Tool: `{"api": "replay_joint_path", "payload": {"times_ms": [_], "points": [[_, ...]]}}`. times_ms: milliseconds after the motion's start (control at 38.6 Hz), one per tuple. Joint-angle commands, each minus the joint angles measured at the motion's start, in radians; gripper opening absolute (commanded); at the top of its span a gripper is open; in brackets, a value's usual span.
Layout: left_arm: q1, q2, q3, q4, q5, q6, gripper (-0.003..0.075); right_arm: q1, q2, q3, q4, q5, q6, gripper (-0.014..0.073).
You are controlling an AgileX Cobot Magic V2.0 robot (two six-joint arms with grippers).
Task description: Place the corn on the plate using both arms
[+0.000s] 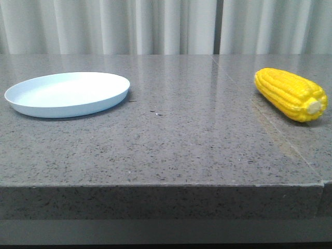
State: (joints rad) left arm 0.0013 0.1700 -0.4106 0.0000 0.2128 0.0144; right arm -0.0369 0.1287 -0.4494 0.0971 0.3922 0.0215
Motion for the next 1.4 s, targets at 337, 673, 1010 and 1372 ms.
{"api": "replay_joint_path", "payload": {"times_ms": [337,673,1010,1372], "points": [[0.000,0.229,-0.157,0.008,0.016,0.012,-0.0011,0.001,0.234,-0.145,0.006,-0.050,-0.006,-0.0026],[0.000,0.229,-0.157,0.008,0.015,0.012,0.0645,0.001,0.234,-0.145,0.006,-0.051,-0.006,0.0602],[0.000,0.253,-0.159,0.008,0.009,0.012,0.0670,0.001,0.234,-0.144,0.006,-0.050,-0.006,0.0660],[-0.090,0.658,-0.398,-0.044,0.152,0.014,0.0670,0.001,0.234,-0.144,0.006,-0.050,-0.006,0.0660]]}}
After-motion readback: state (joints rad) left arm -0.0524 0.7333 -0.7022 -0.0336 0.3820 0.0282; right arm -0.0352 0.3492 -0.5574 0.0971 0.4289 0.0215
